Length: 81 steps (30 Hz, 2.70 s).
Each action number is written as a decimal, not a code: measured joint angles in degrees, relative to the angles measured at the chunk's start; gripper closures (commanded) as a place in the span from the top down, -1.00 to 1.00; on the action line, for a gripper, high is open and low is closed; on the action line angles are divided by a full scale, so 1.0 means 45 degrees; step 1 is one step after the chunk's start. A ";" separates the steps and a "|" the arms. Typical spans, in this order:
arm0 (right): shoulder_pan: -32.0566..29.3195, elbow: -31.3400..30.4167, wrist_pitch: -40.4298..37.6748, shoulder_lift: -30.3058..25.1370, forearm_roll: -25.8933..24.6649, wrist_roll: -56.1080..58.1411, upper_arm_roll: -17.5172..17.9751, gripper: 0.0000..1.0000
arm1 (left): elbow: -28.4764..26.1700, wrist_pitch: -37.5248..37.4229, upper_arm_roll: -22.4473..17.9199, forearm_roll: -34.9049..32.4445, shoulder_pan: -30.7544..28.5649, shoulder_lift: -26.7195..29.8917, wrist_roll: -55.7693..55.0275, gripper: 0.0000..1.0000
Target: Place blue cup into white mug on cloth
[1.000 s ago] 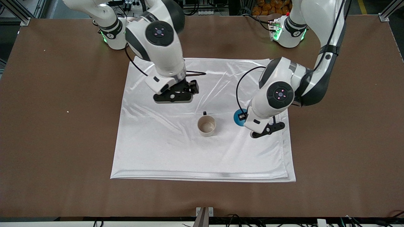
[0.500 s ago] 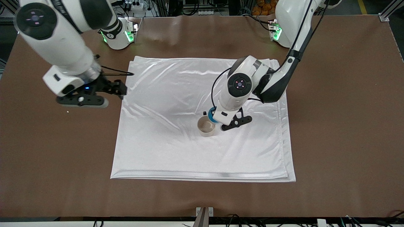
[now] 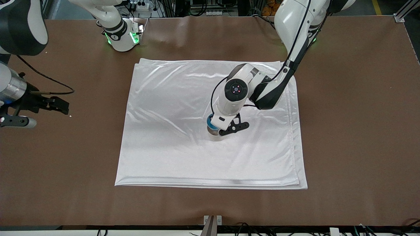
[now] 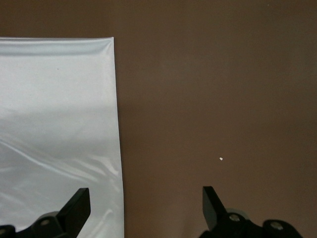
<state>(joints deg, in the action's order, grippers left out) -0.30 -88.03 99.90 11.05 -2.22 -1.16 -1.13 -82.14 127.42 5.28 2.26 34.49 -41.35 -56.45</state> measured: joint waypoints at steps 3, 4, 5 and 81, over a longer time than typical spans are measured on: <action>0.0000 -0.0041 0.0040 -0.0001 0.0000 0.0000 -0.0003 1.00 | 0.0007 0.0082 -0.0082 -0.0099 -0.0004 -0.0158 0.0018 -1.00; 0.0000 -0.0044 0.0044 -0.0001 0.0000 0.0001 -0.0003 1.00 | 0.0030 0.0082 -0.0096 -0.0153 -0.0011 -0.0158 0.0018 -1.00; 0.0000 -0.0046 0.0047 -0.0001 0.0000 0.0001 -0.0004 1.00 | 0.0041 0.0081 -0.0104 -0.0196 -0.0013 -0.0161 0.0019 -1.00; 0.0042 -0.0410 0.1143 -0.0103 0.0032 0.0072 0.0090 1.00 | 0.0492 -0.1995 -0.1303 -0.0835 -0.5975 0.1827 0.8819 1.00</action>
<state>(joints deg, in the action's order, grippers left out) -0.12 -89.88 105.05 10.59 -2.07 -0.83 -0.73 -79.92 118.44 -0.58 -1.50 7.60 -33.13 -16.77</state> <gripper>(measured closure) 0.000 0.000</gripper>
